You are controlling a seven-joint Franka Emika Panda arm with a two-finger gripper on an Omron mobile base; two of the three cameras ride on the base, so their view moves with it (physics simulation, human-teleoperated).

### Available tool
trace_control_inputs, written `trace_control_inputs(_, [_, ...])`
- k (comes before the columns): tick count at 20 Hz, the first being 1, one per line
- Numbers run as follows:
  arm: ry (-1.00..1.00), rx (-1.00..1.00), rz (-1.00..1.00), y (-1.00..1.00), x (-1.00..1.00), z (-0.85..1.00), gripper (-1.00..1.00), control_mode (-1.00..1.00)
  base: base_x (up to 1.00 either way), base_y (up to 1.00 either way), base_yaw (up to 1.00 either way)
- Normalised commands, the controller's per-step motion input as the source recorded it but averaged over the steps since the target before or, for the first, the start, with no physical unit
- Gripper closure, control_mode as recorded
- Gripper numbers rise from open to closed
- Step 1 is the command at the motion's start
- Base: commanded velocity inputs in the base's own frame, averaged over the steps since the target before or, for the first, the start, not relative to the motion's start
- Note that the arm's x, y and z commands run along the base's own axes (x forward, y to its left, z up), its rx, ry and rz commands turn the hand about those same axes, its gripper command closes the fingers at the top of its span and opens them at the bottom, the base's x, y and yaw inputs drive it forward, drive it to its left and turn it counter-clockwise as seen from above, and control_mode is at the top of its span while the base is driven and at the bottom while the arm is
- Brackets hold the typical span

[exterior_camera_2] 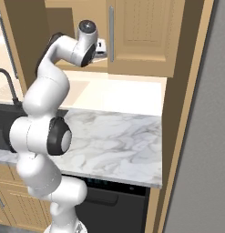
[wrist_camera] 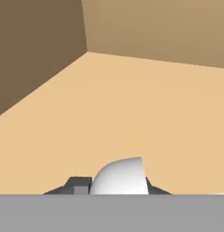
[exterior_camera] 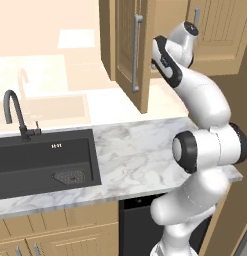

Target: Open the cabinet and move the ladle to the pot. Then close the cabinet.

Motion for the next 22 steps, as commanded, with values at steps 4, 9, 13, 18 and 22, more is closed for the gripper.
trace_control_inputs(4, [-0.04,0.00,0.17,0.00,-0.76,0.00,1.00,-1.00,0.00,0.00,0.00])
trace_control_inputs(9, [-0.03,0.00,0.24,0.04,-0.43,0.00,1.00,-1.00,0.00,0.00,0.00])
trace_control_inputs(13, [-0.01,0.00,0.33,0.18,-0.06,0.00,1.00,-1.00,0.00,0.00,0.00])
trace_control_inputs(18, [-0.01,-0.03,0.39,0.28,-0.17,0.00,1.00,-1.00,0.00,0.00,0.00])
trace_control_inputs(22, [-0.07,-0.11,0.29,0.09,-0.83,0.01,1.00,-1.00,0.00,0.00,0.00])
